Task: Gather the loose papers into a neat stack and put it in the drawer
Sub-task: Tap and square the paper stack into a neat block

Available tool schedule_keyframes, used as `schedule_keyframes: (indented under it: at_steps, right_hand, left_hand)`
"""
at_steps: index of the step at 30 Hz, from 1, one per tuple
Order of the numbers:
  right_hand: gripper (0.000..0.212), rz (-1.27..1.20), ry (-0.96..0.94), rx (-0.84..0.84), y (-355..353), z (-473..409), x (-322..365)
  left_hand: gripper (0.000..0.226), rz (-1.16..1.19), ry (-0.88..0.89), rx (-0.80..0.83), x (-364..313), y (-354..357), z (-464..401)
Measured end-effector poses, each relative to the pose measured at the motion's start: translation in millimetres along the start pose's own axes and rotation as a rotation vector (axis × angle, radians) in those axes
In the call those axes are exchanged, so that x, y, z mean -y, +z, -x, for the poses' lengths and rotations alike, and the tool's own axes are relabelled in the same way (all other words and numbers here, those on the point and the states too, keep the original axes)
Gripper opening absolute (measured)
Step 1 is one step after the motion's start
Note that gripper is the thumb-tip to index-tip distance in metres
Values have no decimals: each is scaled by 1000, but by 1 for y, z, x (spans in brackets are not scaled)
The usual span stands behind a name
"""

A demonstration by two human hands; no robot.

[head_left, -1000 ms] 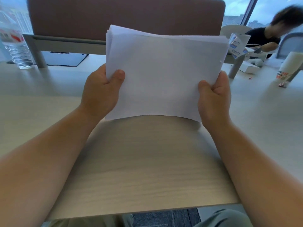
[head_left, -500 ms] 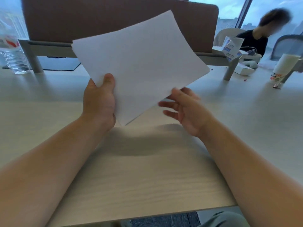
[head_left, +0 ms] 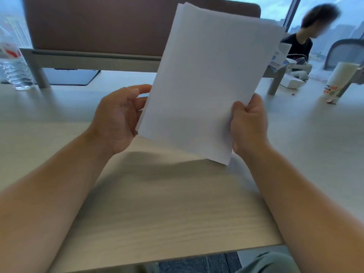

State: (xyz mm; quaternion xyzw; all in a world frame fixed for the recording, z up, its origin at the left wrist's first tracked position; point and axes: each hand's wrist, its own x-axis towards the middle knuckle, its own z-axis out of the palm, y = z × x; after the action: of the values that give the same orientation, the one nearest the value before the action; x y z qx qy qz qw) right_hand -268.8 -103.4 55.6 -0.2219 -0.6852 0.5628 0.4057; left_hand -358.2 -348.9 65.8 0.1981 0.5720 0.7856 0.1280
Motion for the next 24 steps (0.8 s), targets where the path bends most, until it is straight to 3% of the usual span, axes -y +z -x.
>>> schedule_keyframes:
  at_steps: [6,12,16,20,24]
  right_hand:
    - [18,114,-227,112,4,13,4]
    - [21,65,-383,98,2,23,13]
    - [23,26,-517,142,3,30,15]
    - [30,52,-562,176,2,32,15]
    - [22,11,-460,122,0,24,14]
  left_hand:
    - [17,-333,57,-155,6,13,3]
    - [16,-543,361,-231,7,16,8]
    - [22,-519,497,-195,4,25,15]
    - [22,-399,384,-124,8,32,16]
    - [24,-231,300,-183,9,28,12]
